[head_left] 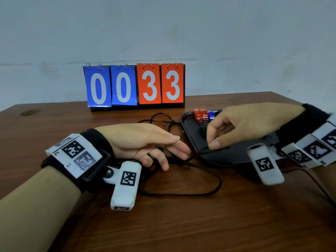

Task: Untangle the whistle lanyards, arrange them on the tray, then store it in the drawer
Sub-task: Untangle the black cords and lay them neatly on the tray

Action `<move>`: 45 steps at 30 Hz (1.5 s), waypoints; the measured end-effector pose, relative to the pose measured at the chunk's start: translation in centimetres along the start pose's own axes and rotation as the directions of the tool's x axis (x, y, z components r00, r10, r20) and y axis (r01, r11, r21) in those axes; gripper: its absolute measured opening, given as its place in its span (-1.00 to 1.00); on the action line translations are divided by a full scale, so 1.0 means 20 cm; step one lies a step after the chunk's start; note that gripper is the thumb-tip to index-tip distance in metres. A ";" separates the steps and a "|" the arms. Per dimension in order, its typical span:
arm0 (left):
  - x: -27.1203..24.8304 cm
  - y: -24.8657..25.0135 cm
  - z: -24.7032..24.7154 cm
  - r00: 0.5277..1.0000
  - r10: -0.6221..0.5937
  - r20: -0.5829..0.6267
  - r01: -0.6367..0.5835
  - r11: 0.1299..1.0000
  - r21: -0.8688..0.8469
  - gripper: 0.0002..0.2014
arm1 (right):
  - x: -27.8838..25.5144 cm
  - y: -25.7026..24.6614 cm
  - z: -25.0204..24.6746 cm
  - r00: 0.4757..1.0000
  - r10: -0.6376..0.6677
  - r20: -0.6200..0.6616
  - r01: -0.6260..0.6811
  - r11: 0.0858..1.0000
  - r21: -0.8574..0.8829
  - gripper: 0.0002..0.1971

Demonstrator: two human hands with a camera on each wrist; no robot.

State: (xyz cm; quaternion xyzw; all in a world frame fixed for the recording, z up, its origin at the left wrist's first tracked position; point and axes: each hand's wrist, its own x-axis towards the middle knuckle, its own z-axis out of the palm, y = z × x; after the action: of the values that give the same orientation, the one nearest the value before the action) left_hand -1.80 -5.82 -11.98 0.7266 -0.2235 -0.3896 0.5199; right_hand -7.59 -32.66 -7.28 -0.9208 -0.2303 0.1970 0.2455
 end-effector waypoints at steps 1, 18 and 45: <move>0.00 0.00 0.00 1.000 -0.001 0.010 0.001 1.000 -0.006 -0.65 | 0.01 0.01 0.00 0.999 -0.007 -0.043 0.007 1.000 0.004 -0.95; -0.02 0.03 0.02 0.987 0.037 0.156 -0.039 0.999 0.011 -0.58 | 0.00 -0.04 0.01 0.898 -0.137 -0.417 0.337 0.826 0.453 -0.78; -0.03 0.07 -0.01 0.855 0.364 -0.369 -0.496 0.780 -0.381 -0.71 | -0.01 -0.11 0.06 0.974 -0.163 -0.155 0.189 0.967 0.172 -0.76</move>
State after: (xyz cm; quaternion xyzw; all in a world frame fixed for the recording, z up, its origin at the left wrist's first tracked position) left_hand -1.90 -5.91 -10.43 0.5568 -0.2107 -0.1961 0.7792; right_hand -9.01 -30.66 -6.96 -0.8812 -0.2742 0.1300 0.3625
